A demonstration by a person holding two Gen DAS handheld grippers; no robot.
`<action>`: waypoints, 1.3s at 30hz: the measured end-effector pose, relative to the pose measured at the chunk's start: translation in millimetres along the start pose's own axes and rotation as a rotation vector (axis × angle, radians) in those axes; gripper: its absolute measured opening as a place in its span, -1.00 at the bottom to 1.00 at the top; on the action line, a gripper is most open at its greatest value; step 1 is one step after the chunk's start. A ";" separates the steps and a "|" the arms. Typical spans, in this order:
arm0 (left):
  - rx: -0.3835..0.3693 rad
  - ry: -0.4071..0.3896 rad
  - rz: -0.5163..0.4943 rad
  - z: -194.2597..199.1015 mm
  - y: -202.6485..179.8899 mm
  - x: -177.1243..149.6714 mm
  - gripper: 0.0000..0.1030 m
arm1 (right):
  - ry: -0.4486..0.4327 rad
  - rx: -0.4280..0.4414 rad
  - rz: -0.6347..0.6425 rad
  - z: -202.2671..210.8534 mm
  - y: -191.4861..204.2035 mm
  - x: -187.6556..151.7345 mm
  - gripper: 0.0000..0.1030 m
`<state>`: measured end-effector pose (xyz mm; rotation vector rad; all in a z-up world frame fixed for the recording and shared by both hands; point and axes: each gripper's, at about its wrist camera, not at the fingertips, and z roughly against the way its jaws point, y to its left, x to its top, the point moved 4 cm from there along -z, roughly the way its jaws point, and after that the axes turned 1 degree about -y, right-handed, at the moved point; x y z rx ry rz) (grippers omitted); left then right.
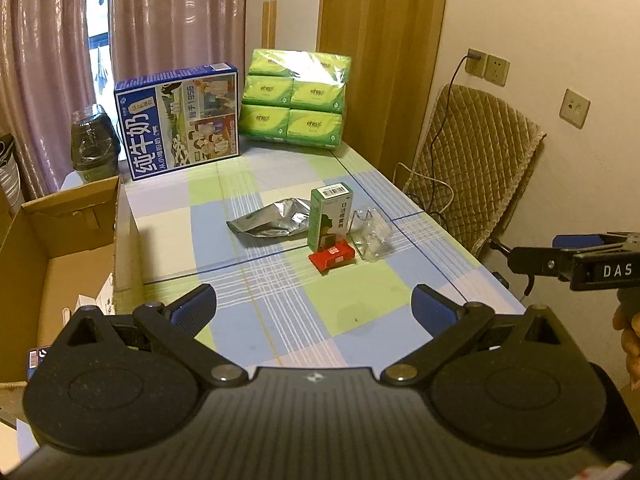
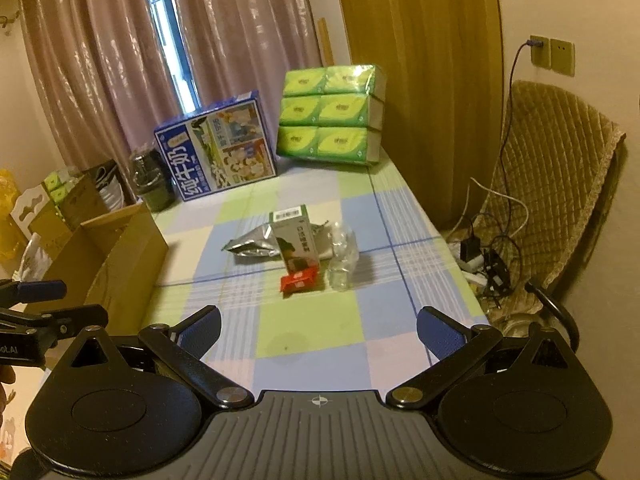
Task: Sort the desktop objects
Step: 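Move both tools back toward the green spray box and red packet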
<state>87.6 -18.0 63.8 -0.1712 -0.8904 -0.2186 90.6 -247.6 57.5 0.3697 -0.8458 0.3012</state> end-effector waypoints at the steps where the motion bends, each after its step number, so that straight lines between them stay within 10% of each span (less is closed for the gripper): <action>1: 0.003 0.002 0.003 -1.8 -1.7 0.1 0.98 | 0.007 -0.001 0.000 -0.8 -1.9 0.4 0.97; 23: 0.041 0.051 0.082 -65.4 -8.4 -16.3 0.98 | 0.011 -0.031 0.047 -43.7 -27.8 2.3 0.97; 39: 0.088 0.027 0.068 -174.5 11.2 -23.8 0.97 | -0.063 0.008 0.074 -157.9 -40.4 -3.6 0.77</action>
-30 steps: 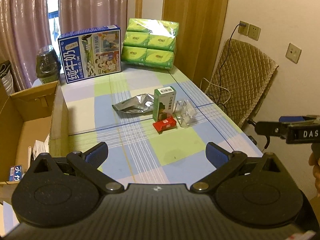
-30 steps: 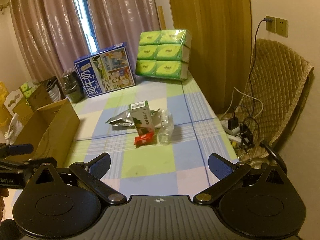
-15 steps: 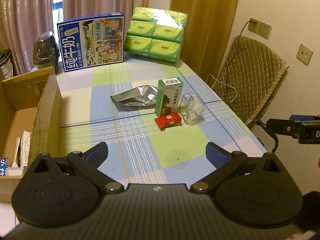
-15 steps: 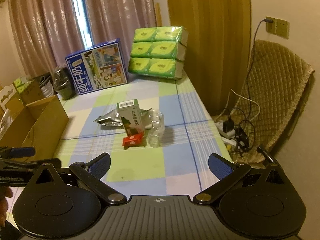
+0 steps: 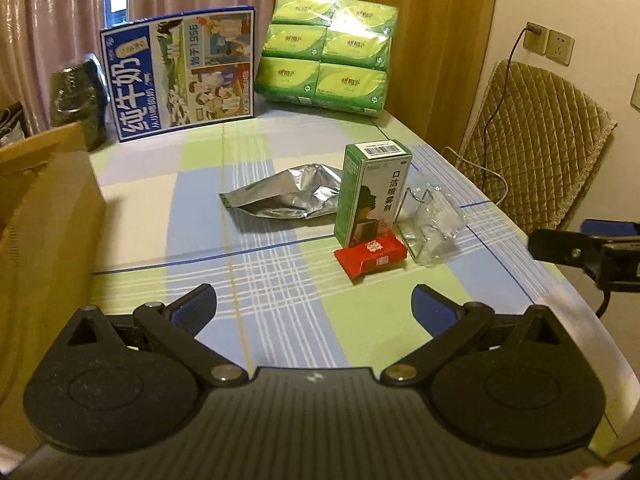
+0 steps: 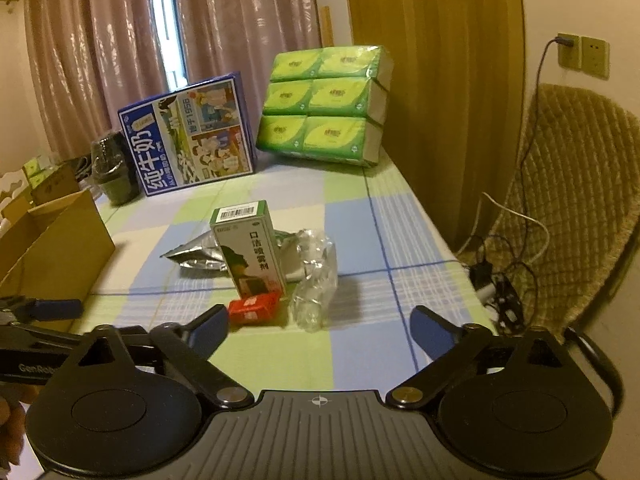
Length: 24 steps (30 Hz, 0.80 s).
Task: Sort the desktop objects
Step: 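Move both tools back toward the green spray box and red packet, then grasp the red packet with the left tool while the right tool grasps the clear plastic bag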
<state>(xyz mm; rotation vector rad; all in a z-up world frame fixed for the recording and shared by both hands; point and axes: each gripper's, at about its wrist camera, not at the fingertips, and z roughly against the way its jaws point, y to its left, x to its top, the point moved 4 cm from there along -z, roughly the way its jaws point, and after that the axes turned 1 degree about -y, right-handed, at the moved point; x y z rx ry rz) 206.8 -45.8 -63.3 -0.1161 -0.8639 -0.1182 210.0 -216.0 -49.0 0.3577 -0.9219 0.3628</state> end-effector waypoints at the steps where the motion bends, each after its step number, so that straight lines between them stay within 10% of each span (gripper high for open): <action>1: 0.000 -0.001 0.000 -7.2 0.1 -0.2 0.97 | -0.002 0.013 0.003 -7.8 -0.2 -1.2 0.73; 24: -0.090 0.049 -0.089 -90.2 -6.9 3.1 0.96 | 0.089 0.025 0.032 -101.0 -7.3 -5.3 0.28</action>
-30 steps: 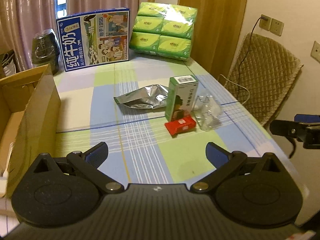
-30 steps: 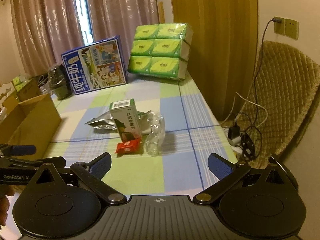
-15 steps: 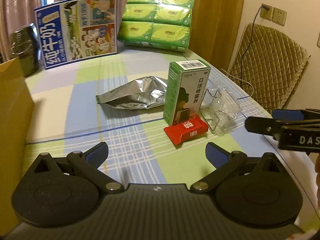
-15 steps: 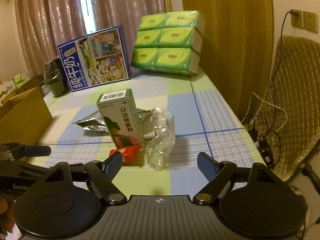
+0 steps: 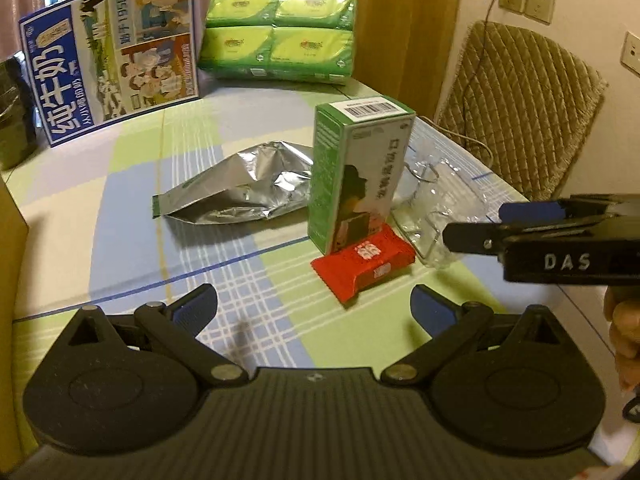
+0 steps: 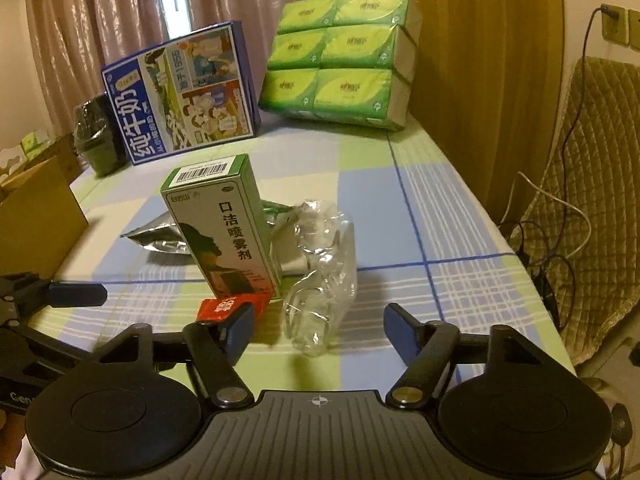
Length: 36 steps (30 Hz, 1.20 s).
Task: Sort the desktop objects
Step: 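Grasp the red packet with the left tool while the right tool grasps the clear plastic bag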
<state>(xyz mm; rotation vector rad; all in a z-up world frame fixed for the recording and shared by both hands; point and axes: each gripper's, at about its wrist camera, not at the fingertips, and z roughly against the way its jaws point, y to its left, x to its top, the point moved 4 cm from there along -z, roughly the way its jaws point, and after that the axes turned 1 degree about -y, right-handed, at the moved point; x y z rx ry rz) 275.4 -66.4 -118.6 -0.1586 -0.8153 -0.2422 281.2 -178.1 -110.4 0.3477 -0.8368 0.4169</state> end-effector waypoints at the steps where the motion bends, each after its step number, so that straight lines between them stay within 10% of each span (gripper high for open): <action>1: 0.001 -0.002 0.009 -0.4 0.8 0.4 0.96 | 0.002 -0.002 -0.002 -2.0 0.2 0.6 0.25; 20: 0.014 -0.003 0.063 -12.2 6.0 -0.3 0.96 | 0.060 -0.016 0.004 -38.7 4.2 3.4 -0.34; 36: 0.001 -0.010 0.086 -25.4 -8.3 2.9 0.96 | 0.038 -0.105 -0.006 -25.6 -27.5 4.7 -0.41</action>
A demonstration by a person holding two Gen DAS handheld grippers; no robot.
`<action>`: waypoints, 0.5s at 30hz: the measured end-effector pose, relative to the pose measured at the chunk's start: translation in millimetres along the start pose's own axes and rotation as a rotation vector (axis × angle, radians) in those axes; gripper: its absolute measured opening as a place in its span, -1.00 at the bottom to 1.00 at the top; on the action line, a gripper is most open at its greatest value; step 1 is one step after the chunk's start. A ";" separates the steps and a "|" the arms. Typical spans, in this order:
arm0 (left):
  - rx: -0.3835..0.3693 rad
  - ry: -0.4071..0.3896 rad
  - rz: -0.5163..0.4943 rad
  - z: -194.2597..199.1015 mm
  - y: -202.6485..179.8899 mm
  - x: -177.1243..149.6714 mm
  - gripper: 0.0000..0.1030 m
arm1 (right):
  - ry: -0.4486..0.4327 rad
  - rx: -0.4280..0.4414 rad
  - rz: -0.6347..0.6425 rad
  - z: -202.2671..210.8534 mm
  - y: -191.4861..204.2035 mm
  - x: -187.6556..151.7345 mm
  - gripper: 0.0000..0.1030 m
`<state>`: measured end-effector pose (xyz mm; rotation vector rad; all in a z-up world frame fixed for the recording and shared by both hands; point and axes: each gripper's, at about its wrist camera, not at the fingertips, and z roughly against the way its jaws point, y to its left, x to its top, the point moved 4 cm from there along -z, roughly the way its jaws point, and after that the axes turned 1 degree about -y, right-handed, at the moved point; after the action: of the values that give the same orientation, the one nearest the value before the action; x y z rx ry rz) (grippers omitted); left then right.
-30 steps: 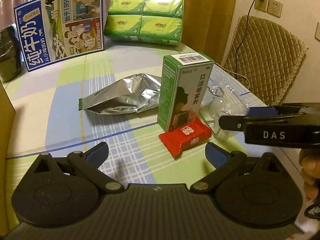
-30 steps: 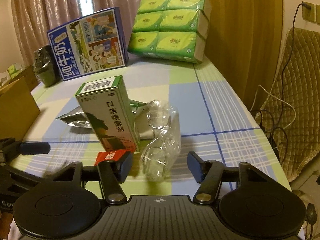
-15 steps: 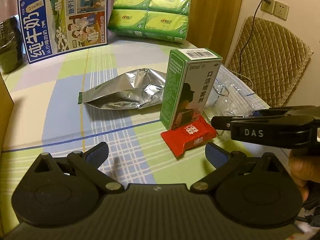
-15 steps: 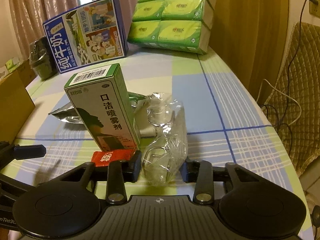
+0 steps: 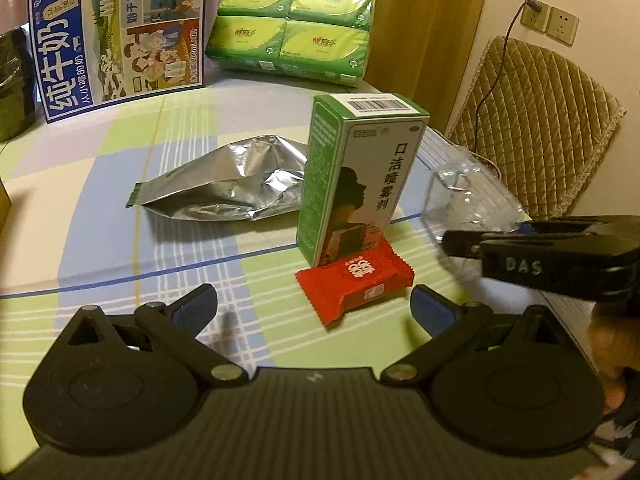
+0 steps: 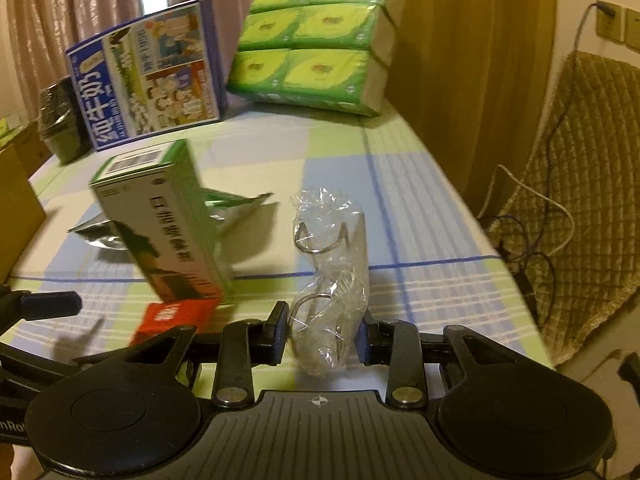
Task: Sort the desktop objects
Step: 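Grasp the red packet with the left tool while the right tool grasps the clear plastic bag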
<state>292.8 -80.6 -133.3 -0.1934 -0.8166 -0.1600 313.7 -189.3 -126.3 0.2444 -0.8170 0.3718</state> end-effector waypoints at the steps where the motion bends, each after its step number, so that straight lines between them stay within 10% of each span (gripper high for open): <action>1: 0.001 -0.002 0.002 -1.4 -1.0 0.4 0.96 | 0.000 -0.009 -0.009 0.8 -4.3 0.3 -0.41; 15: -0.026 -0.004 0.037 -26.5 -27.8 2.9 0.55 | -0.007 -0.043 -0.006 5.2 -17.7 1.6 -0.41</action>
<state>307.5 -114.0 -145.9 -0.2337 -0.8152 -0.1355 318.6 -206.8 -122.9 0.2082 -0.8303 0.3476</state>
